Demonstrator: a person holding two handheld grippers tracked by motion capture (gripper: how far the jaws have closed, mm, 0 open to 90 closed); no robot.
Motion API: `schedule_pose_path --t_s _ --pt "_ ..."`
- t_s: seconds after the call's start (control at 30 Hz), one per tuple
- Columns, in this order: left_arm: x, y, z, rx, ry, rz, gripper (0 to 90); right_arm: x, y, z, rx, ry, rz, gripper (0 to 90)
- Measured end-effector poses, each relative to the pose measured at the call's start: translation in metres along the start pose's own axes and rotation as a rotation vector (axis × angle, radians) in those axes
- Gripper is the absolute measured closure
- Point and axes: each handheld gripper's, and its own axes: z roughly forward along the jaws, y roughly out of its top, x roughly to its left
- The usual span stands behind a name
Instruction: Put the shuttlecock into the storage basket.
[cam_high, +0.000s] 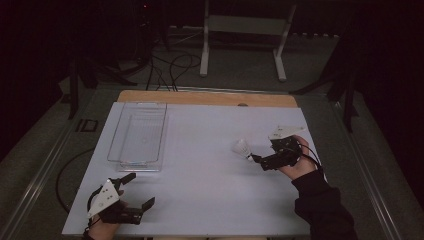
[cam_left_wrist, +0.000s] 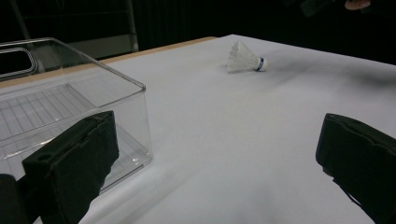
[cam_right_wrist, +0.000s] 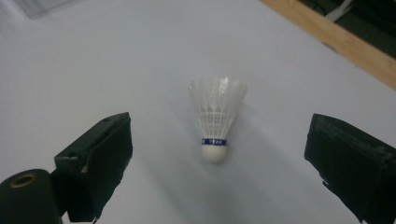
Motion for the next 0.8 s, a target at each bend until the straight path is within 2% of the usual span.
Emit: schedule_pose_path --t_s 0.43,0.53,0.63,0.7,0.8 --pt "0.000 0.000 0.000 -0.001 -0.002 -0.001 0.1 -0.005 -0.006 0.024 0.116 0.033 0.053 8.0" --pt "0.000 0.000 0.000 0.001 -0.002 -0.001 0.0 -0.005 -0.006 0.027 0.139 0.034 0.048 8.4" --pt "0.000 0.000 0.000 0.001 -0.003 -0.001 0.1 -0.007 -0.007 0.034 0.182 0.051 0.069 8.4" --pt "0.000 0.000 0.000 0.000 -0.003 -0.003 0.0 -0.007 -0.007 0.038 0.209 0.045 0.085 8.4" --pt "0.000 0.000 0.000 0.001 -0.003 -0.004 0.1 -0.007 -0.008 0.044 0.244 0.054 0.089 8.5"
